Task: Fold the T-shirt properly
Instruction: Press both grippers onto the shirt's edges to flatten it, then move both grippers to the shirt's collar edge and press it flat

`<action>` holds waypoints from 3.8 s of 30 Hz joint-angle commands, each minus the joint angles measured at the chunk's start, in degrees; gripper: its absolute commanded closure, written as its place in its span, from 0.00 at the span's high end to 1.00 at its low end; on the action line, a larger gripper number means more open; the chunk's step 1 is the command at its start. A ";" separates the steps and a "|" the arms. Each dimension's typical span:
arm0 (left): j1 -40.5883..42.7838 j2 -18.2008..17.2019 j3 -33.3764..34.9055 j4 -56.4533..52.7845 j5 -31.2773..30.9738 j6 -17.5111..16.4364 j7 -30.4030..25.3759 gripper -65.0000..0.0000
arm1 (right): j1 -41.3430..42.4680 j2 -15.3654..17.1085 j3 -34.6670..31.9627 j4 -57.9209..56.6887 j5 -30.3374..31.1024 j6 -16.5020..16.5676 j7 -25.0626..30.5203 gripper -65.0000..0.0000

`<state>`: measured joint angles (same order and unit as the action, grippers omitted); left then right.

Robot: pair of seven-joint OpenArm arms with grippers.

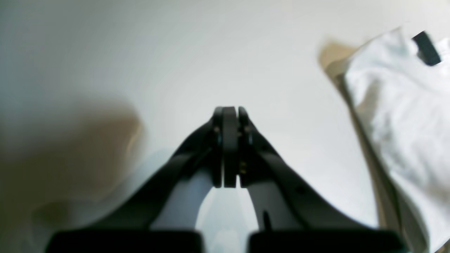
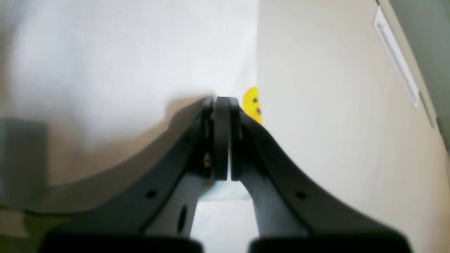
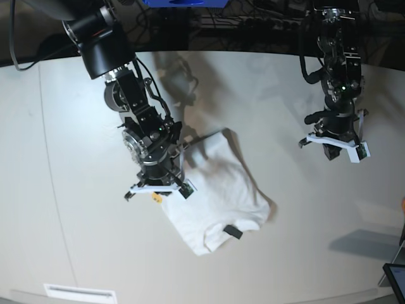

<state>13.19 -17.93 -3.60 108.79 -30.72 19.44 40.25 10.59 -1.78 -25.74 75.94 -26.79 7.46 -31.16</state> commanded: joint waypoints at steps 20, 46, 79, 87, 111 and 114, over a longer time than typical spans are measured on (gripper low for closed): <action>-27.65 0.75 18.14 -25.50 0.43 0.21 4.01 0.00 | -5.97 1.56 9.78 0.23 3.45 -0.83 2.37 0.00; -49.28 19.38 41.18 -64.09 0.43 0.12 -18.76 0.00 | -22.06 3.58 23.23 13.51 3.45 -0.83 2.19 0.00; -47.87 18.68 37.31 -54.07 -0.18 0.12 -20.25 0.00 | -32.70 -0.72 15.58 24.67 -2.88 -4.34 -0.27 0.00; -38.11 19.03 34.58 -31.30 -0.18 -0.32 -15.77 0.00 | -30.85 -0.55 15.58 32.59 -2.97 -4.17 -3.61 0.00; -16.49 18.86 47.60 -11.17 0.43 -1.38 -16.12 0.00 | -28.39 1.56 15.58 32.67 -2.88 -4.17 -3.17 0.00; -14.38 17.98 47.60 -11.43 0.43 -1.38 -16.12 0.00 | -28.30 1.56 15.58 32.59 -2.53 -4.17 -3.17 0.00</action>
<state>-0.71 -0.10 43.92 96.47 -31.16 18.59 24.32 -18.41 -0.16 -10.04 107.39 -29.08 4.49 -36.05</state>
